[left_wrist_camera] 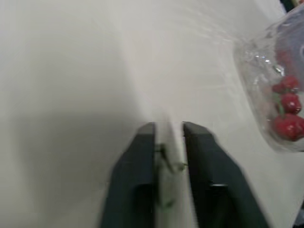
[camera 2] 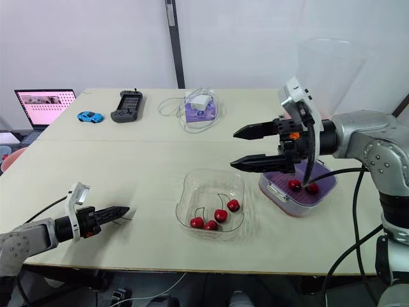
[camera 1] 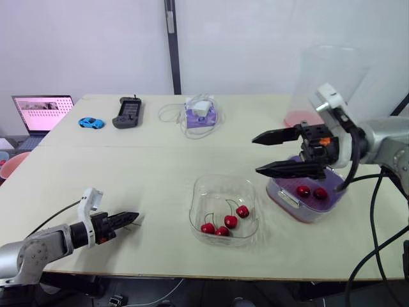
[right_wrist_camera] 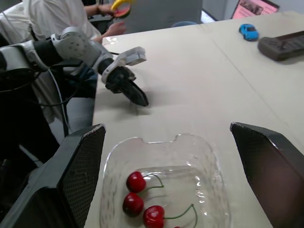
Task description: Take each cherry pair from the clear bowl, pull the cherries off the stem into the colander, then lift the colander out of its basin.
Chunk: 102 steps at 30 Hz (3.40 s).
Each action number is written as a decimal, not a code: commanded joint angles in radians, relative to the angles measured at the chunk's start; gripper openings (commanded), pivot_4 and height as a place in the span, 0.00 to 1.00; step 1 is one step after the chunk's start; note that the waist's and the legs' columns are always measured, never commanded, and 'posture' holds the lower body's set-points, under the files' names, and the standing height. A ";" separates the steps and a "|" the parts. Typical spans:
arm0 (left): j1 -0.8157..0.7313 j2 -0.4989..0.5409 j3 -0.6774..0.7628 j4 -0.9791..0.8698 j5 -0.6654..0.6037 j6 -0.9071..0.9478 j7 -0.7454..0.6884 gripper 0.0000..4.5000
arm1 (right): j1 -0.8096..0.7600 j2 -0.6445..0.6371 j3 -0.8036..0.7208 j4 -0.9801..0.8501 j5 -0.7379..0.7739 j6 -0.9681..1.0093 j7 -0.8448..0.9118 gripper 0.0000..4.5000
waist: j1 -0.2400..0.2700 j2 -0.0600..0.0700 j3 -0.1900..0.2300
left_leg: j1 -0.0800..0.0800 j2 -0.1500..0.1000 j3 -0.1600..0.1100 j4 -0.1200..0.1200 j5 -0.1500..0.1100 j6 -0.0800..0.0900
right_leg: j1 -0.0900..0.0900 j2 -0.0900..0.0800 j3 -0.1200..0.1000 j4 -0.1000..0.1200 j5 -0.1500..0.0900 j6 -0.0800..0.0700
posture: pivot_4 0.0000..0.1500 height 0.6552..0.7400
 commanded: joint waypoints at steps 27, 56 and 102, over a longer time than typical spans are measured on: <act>-0.277 0.290 -0.075 -0.195 -0.031 -0.188 -0.472 0.99 | -0.057 -0.044 0.139 -0.225 -0.100 0.179 -0.233 1.00 | -0.006 0.000 0.001 | -0.001 0.001 0.002 -0.001 0.000 0.000 | -0.002 0.001 0.001 0.001 0.000 0.000 | 1.00 0.92; -0.252 0.216 -0.147 -0.264 0.011 -0.198 -0.364 0.99 | -0.262 0.152 0.865 -0.233 -0.568 0.272 -0.218 1.00 | -0.006 0.000 0.001 | -0.002 0.001 0.001 0.000 0.000 0.000 | -0.004 0.001 0.001 0.002 0.000 0.000 | 1.00 0.92; -0.260 0.175 -0.158 -0.243 0.039 -0.218 -0.340 1.00 | -0.203 0.283 0.872 -0.110 -0.777 0.072 -0.180 0.31 | -0.004 0.000 0.001 | -0.001 0.001 0.001 0.000 0.000 0.000 | -0.004 0.001 0.001 0.002 0.000 0.000 | 1.00 0.92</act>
